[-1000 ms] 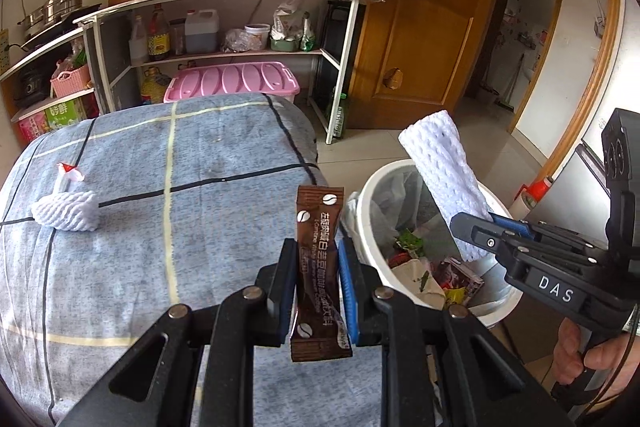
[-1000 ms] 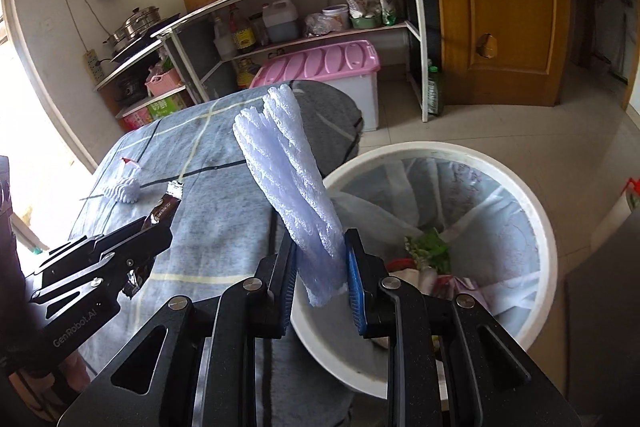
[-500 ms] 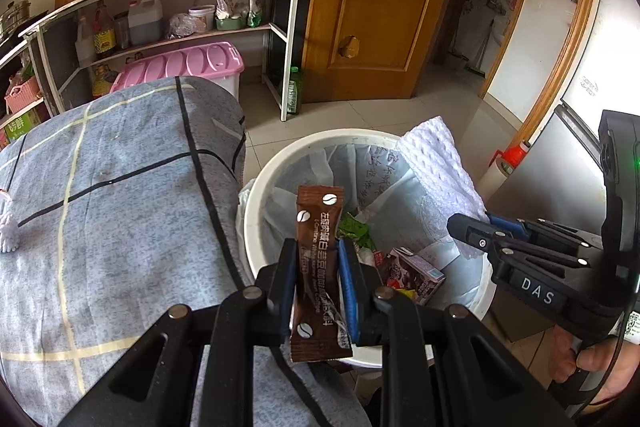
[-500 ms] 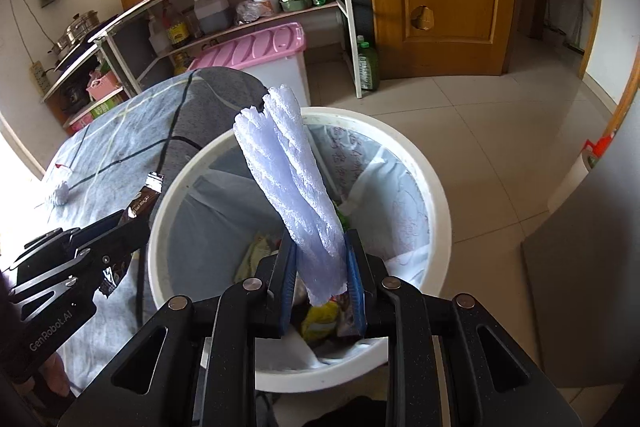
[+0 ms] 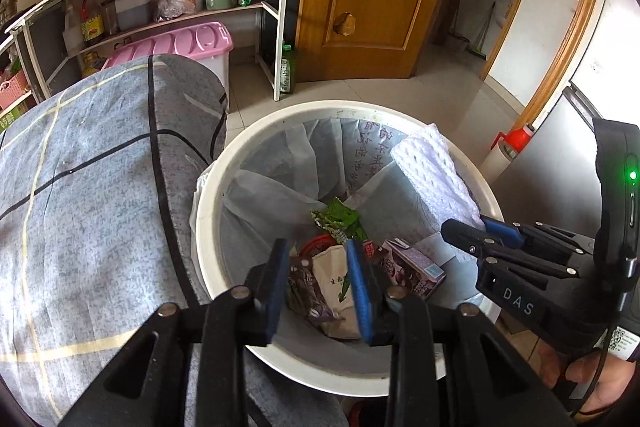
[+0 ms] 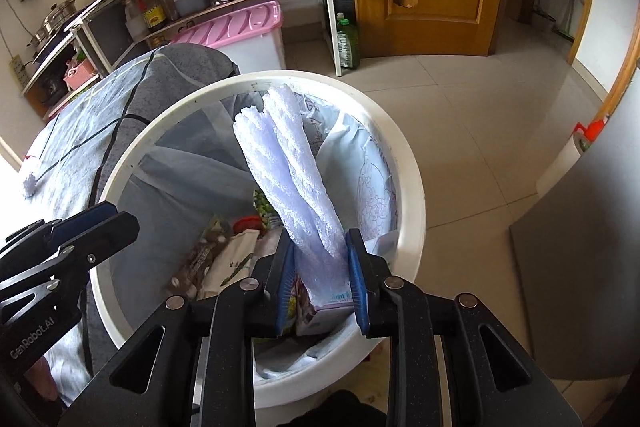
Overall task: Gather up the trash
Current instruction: 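Open both grippers over the bin to drop the wrapper and net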
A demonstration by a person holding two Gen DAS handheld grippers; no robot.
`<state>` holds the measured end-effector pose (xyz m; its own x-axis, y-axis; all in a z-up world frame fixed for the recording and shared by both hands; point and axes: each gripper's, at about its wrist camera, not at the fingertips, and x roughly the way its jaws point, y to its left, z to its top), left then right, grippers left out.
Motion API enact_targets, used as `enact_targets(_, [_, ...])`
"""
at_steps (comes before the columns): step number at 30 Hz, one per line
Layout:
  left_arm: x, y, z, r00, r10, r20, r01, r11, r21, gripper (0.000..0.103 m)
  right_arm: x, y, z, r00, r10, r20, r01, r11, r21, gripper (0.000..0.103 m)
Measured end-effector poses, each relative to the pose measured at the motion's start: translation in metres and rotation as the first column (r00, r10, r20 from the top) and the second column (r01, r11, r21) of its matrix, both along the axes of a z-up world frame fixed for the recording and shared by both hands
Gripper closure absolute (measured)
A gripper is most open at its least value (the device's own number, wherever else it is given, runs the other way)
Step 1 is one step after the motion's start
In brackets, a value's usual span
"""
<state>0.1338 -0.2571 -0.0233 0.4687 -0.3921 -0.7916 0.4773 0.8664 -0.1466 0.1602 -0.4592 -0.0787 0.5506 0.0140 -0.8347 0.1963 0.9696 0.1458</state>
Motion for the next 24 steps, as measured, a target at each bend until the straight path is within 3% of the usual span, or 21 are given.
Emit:
enact_targets(7, [-0.001, 0.004, 0.002, 1.000, 0.008, 0.008, -0.008, 1.000, -0.004, 0.052, -0.001, 0.007, 0.004, 1.000, 0.008, 0.016, -0.008, 1.000, 0.005, 0.059])
enact_targets(24, [-0.005, 0.063, 0.029, 0.992, 0.101, 0.070, -0.098, 0.994, -0.044, 0.046, -0.002, 0.037, 0.035, 0.996, 0.031, 0.089, -0.032, 0.999, 0.007, 0.058])
